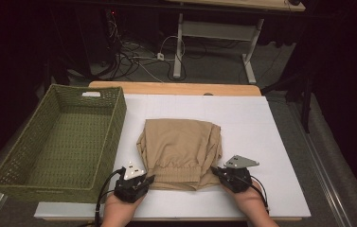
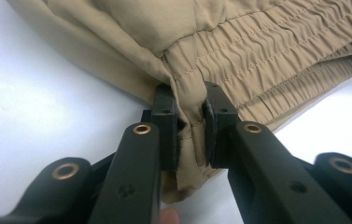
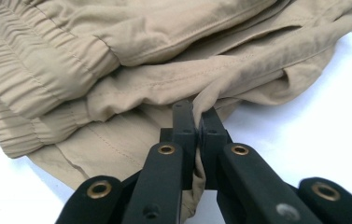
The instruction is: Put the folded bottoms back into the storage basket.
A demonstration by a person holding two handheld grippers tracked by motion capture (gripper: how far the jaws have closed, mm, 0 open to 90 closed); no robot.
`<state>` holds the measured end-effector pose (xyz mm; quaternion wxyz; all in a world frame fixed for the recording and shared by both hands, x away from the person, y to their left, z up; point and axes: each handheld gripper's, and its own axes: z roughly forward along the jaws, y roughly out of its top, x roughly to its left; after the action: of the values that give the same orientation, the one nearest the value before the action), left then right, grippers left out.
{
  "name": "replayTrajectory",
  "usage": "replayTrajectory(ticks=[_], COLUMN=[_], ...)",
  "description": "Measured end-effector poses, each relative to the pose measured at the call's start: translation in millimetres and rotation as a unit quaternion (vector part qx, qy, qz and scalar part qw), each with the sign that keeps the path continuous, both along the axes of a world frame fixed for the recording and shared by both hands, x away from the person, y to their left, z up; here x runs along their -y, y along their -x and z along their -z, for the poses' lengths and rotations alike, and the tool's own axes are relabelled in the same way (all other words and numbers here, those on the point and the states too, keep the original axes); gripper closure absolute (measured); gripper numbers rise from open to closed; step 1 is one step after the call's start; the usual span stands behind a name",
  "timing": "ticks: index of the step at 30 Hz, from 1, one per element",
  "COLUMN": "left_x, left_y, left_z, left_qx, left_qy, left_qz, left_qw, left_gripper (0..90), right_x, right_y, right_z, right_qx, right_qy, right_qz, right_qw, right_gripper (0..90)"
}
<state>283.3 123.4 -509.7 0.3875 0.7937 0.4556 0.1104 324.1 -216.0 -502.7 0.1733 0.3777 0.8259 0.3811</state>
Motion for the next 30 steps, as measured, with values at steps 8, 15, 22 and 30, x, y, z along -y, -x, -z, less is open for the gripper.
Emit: replayTrajectory(ticks=[8, 15, 22, 30], left_x=[6.2, 10.9, 3.7, -8.8], left_y=[-3.6, 2.7, 23.8, 23.8], left_z=[-4.5, -8.4, -14.0, -31.1], left_qx=[0.003, -0.003, -0.030, 0.084], left_qy=[0.005, 0.002, 0.005, 0.025], left_qz=[0.021, 0.036, 0.067, 0.032], left_qw=[0.9998, 0.9993, 0.9973, 0.9956], left_gripper=[76.9, 76.7, 75.0, 26.7], right_x=[9.0, 16.5, 20.4, 36.2], right_y=[11.0, 26.1, 50.3, 51.5], right_z=[-1.6, -1.6, -1.6, -12.4], right_qx=[0.010, 0.012, -0.006, 0.050], right_qy=[0.005, 0.004, 0.004, -0.048], right_qz=[0.007, 0.004, -0.012, -0.016], right_qw=[0.9999, 0.9999, 0.9999, 0.9975], right_gripper=[90.0, 89.9, 88.0, 34.1])
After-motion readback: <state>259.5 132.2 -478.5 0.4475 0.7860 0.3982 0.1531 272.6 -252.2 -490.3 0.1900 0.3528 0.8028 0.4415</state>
